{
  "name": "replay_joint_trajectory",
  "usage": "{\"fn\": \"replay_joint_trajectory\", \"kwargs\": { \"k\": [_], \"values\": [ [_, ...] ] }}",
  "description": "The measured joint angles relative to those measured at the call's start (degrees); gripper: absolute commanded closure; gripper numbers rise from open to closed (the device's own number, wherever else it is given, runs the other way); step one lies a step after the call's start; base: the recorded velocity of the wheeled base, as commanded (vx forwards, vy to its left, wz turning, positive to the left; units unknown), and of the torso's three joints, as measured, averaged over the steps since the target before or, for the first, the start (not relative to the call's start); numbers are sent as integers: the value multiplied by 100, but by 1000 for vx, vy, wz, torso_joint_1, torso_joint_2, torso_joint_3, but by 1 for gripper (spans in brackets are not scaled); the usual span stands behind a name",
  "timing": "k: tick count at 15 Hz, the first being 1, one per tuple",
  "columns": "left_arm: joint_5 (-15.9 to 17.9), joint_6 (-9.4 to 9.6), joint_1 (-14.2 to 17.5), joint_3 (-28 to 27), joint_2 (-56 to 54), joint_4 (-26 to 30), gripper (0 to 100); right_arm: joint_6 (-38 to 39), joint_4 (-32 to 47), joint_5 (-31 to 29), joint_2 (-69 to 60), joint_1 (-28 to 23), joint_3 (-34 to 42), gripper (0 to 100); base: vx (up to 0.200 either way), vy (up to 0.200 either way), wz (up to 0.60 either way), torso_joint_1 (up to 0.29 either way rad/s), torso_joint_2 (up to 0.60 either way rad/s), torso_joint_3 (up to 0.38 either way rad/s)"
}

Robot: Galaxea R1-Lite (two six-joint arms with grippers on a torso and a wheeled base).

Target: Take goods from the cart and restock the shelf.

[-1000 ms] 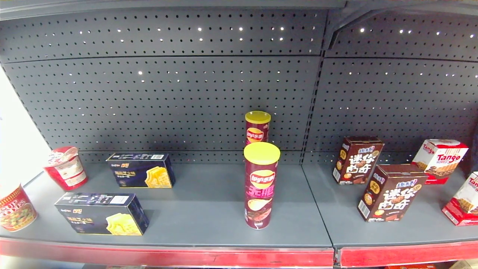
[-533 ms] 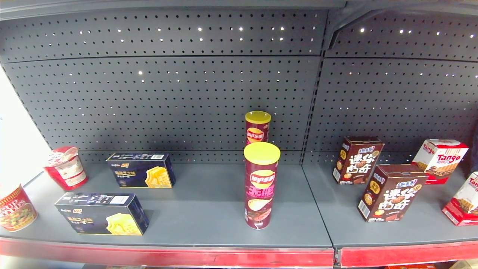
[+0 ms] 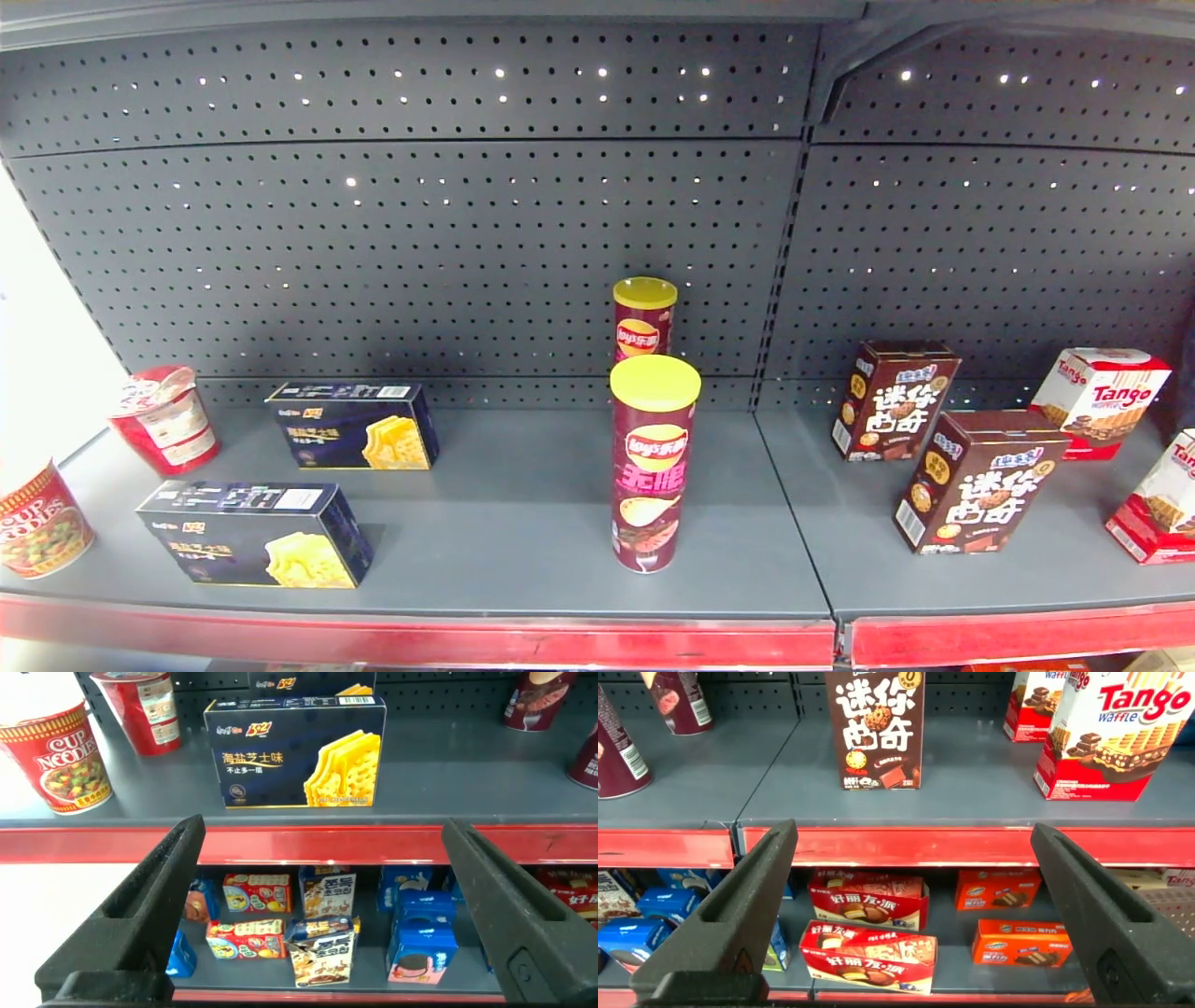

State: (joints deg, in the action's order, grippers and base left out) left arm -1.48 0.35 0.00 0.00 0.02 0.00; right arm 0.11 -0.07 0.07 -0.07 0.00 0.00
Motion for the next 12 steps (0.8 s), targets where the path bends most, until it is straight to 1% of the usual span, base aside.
{"fn": "replay_joint_trajectory", "kwargs": {
  "k": [12],
  "values": [
    [0,-2,0,0,0,0,0,-1,0,0,0,0,0,0,0,0,0,0,0,0]
  ]
}}
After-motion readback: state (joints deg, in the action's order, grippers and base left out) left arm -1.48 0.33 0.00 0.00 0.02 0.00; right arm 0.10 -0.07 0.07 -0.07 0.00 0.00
